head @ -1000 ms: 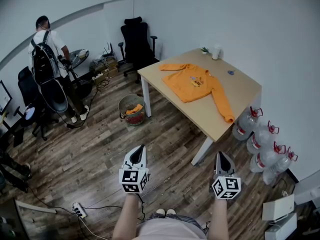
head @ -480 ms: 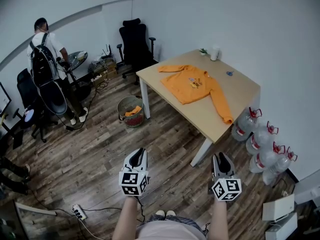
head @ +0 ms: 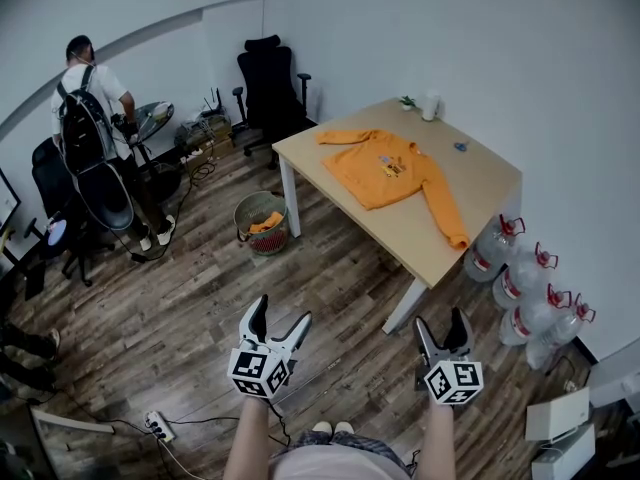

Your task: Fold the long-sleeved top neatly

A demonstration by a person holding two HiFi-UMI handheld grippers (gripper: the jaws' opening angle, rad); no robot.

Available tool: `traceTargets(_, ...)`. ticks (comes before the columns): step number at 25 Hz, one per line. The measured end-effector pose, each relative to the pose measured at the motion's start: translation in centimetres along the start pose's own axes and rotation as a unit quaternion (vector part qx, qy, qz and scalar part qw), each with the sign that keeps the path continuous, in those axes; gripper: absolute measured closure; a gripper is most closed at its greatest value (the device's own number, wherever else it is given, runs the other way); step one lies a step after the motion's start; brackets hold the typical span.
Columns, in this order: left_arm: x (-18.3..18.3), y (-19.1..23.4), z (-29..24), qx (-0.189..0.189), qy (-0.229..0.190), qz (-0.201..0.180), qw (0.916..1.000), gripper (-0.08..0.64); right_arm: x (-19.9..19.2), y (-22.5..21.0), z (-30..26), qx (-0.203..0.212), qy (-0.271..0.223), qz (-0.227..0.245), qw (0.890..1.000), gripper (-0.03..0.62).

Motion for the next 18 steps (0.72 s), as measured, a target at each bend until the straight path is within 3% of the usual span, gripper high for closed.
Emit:
traceTargets(3,-0.2,0.7,-0.3,-0.006,0.001,-0.001,1.0000,0.139,-0.2,0.4,-0.7,0.002,-0.006,0.001,1.000,0.141)
traceTargets(10,0.1,3.5,-1.3,0.001,-0.017,0.010,0.9998,0.132,-0.7,1.7,-2.5,-0.003,-0.013,0.007,1.000,0.133)
traceTargets(18,-0.3,4.8,-3.1,-0.002,-0.002,-0.006,1.0000,0.132,-1.1,2.0,-4.7,0.004,-0.005,0.006,1.000,0.133)
Point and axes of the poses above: the fingertips, and each gripper's own axes: z backward along the fingers, y to its left, x out of its top, the point moved 9 cm from there along z, backward along the fingers, and after that the axes turned 1 degree about z, right-handed, at the moved point
